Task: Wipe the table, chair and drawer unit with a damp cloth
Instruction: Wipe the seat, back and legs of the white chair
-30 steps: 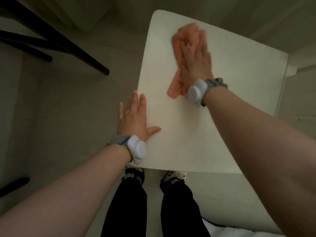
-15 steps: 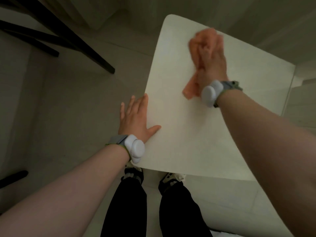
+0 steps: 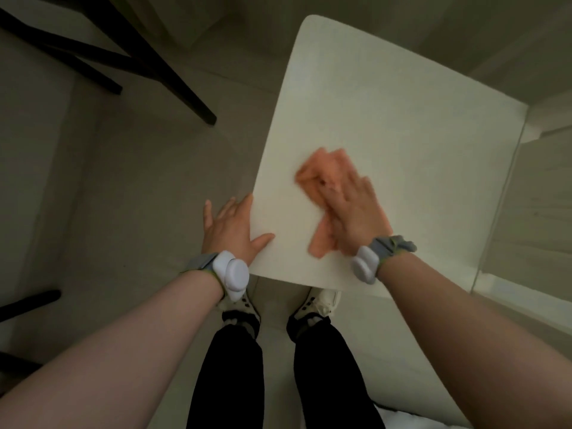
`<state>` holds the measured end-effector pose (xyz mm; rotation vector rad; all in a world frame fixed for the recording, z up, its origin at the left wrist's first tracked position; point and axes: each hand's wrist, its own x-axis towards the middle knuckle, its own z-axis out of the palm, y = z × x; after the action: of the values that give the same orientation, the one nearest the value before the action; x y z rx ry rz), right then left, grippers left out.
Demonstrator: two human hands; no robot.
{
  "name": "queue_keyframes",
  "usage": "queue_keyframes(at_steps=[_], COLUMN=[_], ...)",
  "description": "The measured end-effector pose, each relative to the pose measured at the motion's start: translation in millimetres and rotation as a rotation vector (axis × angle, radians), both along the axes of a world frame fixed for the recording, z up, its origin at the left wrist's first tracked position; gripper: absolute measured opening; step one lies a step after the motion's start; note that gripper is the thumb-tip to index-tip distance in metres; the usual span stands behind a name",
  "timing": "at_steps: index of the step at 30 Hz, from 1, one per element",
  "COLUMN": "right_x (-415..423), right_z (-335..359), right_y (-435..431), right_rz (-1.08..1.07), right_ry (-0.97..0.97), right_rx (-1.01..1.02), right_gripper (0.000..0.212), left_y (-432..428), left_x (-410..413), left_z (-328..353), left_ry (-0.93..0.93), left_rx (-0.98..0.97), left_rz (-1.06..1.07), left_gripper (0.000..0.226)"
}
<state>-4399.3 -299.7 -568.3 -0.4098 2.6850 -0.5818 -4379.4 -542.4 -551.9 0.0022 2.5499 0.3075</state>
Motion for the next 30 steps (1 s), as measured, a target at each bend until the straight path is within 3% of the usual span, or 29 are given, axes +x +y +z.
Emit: queue_keyframes(at_steps=[4,7,14,19,25,30], right_x=[9,6,42,96,110,136], right_z=[3,6,8,5,-5,-2], right_y=[42,19,-112,-157,-130,-61], right_rz=[-0.42,-0.613,-0.258,-0.087,-0.077,-0.342], right_ry=[0.028,0.018,-0.018,-0.03,-0.027,-0.02], right_rx=[0.059,0.071,0.034,-0.002,0.045,0.064], right_gripper=[0.062,0.061,0.068,0.072,0.063,0.061], left_y=[0,-5,-32,-49,-35,-1], left_x=[2,0,29,44,47,46], left_z=[1,1,5,5,8,11], left_ry=[-0.009,-0.009,0.042,0.041,0.057,0.103], left_rx=[0.024,0.12,0.179,0.152,0.096,0.078], left_rz=[0.02,0.036,0.145,0.092,-0.007,-0.101], left_gripper=[0.079,0.069,0.055,0.053,0.06,0.066])
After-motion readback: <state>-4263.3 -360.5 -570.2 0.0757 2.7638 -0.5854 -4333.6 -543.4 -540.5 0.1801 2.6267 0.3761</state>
